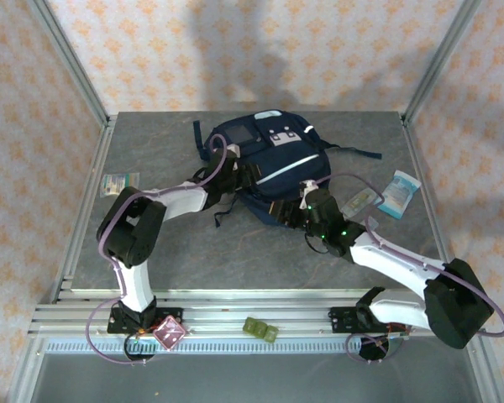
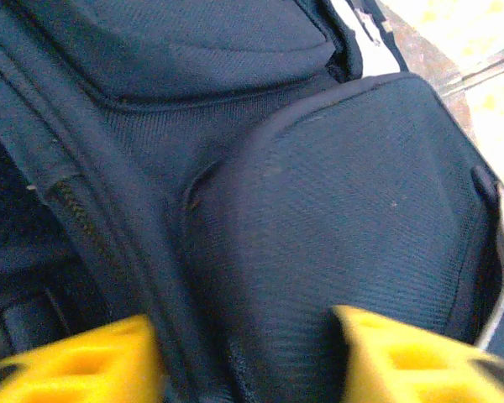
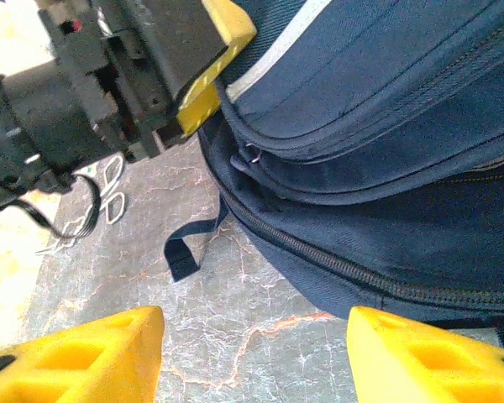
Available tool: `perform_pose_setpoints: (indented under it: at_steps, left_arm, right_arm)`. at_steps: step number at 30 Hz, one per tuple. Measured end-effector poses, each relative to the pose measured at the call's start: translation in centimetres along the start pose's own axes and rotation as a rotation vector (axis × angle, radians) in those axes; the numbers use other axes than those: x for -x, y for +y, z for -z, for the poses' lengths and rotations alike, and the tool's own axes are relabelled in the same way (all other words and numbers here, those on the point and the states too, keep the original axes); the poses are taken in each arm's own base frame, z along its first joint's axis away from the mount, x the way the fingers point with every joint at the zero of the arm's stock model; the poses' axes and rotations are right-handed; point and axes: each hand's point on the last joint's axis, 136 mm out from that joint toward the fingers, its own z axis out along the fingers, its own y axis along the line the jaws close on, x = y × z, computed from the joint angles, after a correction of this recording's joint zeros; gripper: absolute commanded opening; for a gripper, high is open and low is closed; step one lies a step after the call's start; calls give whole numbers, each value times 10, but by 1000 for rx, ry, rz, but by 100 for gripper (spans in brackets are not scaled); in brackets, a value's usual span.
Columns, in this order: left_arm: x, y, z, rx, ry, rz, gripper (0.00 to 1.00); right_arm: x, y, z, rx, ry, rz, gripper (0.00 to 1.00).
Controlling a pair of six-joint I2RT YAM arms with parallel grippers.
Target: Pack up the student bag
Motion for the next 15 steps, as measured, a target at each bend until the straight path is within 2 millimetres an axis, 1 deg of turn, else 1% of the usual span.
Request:
perform_pose_setpoints:
  at_steps: [1, 3, 7, 10, 15]
  left_arm:
    - [0, 0, -4, -2, 8, 5, 0]
    - [2, -2, -10, -10, 13, 11, 0]
    - [7, -8, -9, -24, 19, 16, 0]
    - [12, -12, -1, -27, 19, 28, 0]
    - [21, -33, 22, -68, 25, 76, 0]
  right_arm:
    - [-1, -1, 0, -2, 1, 0, 59]
    - [-3, -4, 0, -10, 4, -1, 59]
    - [-8, -11, -1, -27, 10, -3, 59]
    - [-9, -12, -1, -28, 13, -2, 59]
    - [-8, -11, -1, -24, 10, -2, 56]
